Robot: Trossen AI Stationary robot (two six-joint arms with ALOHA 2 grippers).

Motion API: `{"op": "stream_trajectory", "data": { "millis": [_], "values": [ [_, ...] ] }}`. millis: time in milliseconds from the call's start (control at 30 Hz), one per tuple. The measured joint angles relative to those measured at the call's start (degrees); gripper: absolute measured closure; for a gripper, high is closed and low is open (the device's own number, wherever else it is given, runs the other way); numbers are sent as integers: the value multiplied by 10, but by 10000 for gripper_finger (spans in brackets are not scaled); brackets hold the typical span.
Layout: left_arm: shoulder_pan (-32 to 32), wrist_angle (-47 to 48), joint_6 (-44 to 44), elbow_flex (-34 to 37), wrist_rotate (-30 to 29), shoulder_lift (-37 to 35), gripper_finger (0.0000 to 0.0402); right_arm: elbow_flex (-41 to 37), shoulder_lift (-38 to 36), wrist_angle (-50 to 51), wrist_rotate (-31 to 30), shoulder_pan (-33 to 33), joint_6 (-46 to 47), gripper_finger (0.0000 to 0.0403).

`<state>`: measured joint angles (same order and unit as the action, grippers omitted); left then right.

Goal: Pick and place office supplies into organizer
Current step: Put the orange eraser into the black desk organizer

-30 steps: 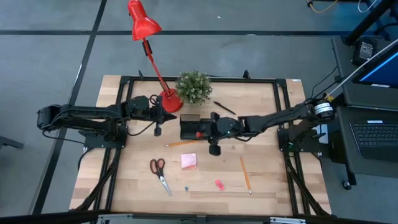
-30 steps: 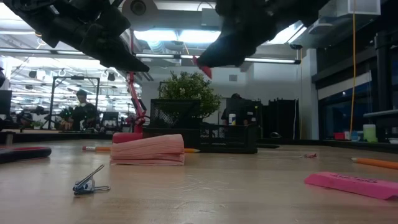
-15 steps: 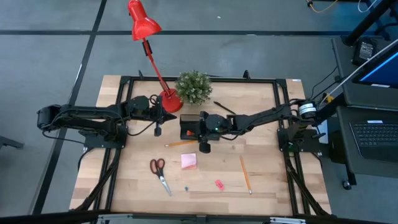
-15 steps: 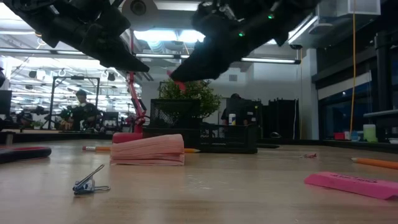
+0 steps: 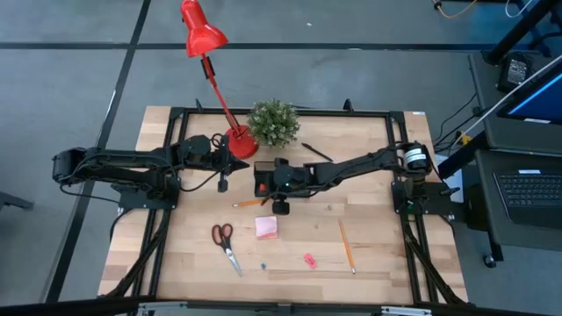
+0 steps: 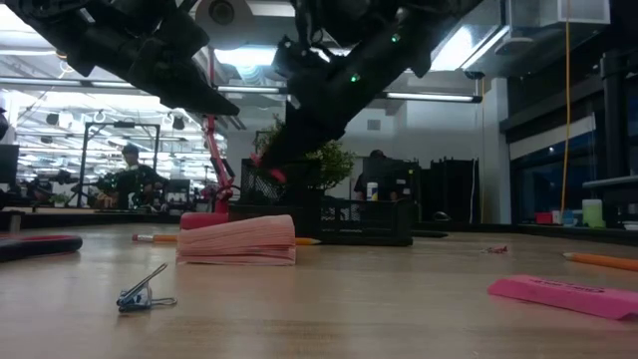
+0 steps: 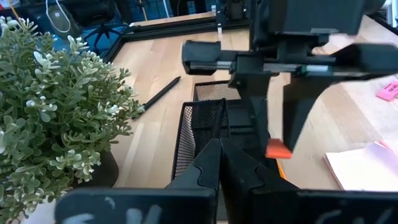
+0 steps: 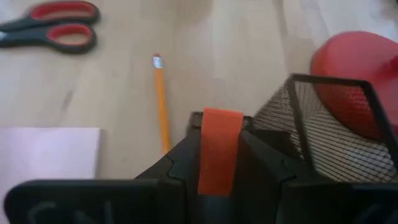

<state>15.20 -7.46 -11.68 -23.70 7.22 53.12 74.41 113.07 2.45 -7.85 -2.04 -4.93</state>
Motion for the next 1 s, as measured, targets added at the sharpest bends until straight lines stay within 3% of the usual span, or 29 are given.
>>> {"op": "stream_trajectory", "data": {
  "millis": [1000],
  "values": [
    [0,0,0,0,0,0,399,-1,23,24,-42,0,-15,299]
  ]
}}
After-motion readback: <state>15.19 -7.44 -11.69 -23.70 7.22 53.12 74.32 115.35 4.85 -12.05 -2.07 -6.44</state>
